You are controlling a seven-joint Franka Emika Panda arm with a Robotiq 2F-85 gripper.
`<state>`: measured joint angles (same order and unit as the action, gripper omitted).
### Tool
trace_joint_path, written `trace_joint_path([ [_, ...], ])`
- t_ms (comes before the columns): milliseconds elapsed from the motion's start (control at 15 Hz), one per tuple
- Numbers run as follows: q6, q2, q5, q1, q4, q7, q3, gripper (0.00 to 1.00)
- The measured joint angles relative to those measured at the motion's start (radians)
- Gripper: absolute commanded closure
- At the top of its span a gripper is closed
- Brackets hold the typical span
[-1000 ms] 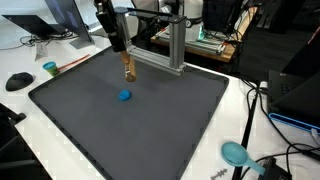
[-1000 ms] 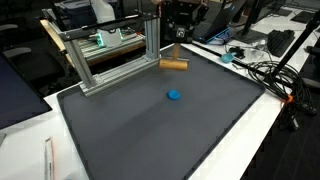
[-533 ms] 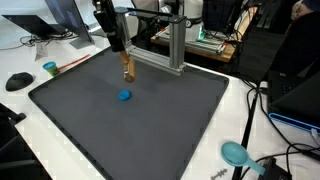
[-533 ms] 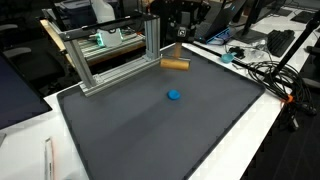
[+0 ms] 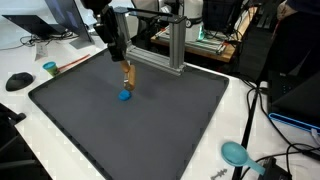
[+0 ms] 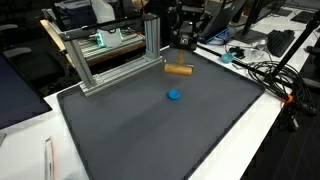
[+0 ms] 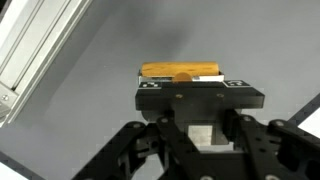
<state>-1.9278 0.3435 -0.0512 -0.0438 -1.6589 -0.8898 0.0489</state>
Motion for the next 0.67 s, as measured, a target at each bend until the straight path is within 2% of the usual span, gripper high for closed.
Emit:
trace_joint_path([
  [267, -0.122, 0.040, 0.002, -0.001, -0.040, -0.094, 0.011, 0.78],
  [667, -0.185, 0.075, 0.018, -0.008, -0.071, -0.214, 0.030, 0.78],
])
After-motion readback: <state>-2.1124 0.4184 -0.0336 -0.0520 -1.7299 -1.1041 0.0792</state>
